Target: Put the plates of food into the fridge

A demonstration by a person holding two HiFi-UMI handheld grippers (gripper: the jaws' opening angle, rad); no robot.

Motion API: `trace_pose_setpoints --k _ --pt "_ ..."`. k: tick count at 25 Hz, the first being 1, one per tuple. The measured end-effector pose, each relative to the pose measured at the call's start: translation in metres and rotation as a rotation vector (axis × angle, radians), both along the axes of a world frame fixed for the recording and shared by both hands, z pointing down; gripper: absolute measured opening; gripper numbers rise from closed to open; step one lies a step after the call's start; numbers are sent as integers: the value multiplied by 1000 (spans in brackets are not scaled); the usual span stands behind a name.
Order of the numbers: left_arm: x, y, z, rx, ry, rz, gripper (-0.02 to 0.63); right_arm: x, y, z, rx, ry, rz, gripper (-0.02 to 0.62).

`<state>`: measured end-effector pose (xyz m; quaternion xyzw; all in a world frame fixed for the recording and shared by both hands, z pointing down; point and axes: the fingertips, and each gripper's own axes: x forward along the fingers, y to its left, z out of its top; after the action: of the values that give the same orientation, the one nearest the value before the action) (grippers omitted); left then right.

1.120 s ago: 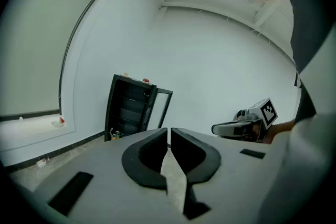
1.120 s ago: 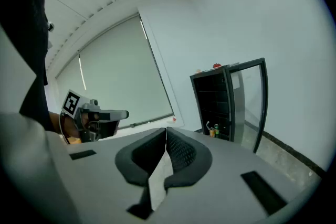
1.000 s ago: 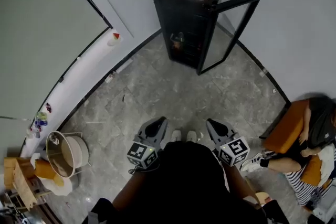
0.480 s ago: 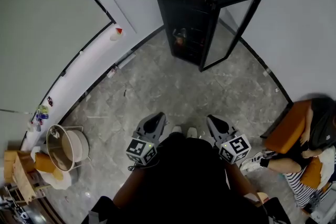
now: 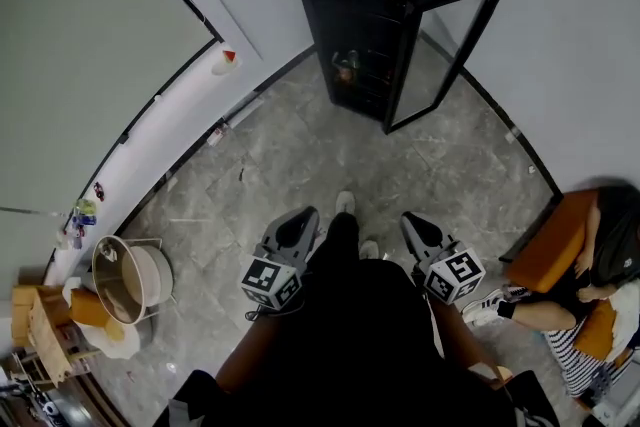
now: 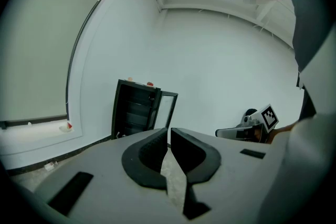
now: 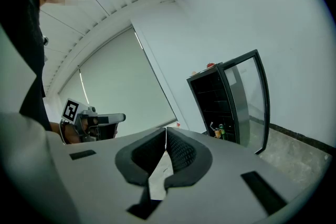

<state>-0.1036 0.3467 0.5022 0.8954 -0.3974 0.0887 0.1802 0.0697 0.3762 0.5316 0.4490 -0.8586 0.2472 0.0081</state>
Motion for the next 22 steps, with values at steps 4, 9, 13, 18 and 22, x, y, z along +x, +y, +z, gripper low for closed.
trace_pose_setpoints --k 4,9,13,18,22 --pt "2 -14 2 -2 16 10 37 1 -9 2 -1 3 1 25" --pt "11 -36 4 17 19 22 37 8 -25 8 -13 -1 17 25" --pt "14 -59 8 10 28 25 37 9 -44 8 -9 10 10 25" --pt "23 -99 18 -10 39 35 37 18 -82 22 -46 16 24 25" --pt "26 -144 16 -22 46 39 37 22 -124 21 -66 14 40 25"
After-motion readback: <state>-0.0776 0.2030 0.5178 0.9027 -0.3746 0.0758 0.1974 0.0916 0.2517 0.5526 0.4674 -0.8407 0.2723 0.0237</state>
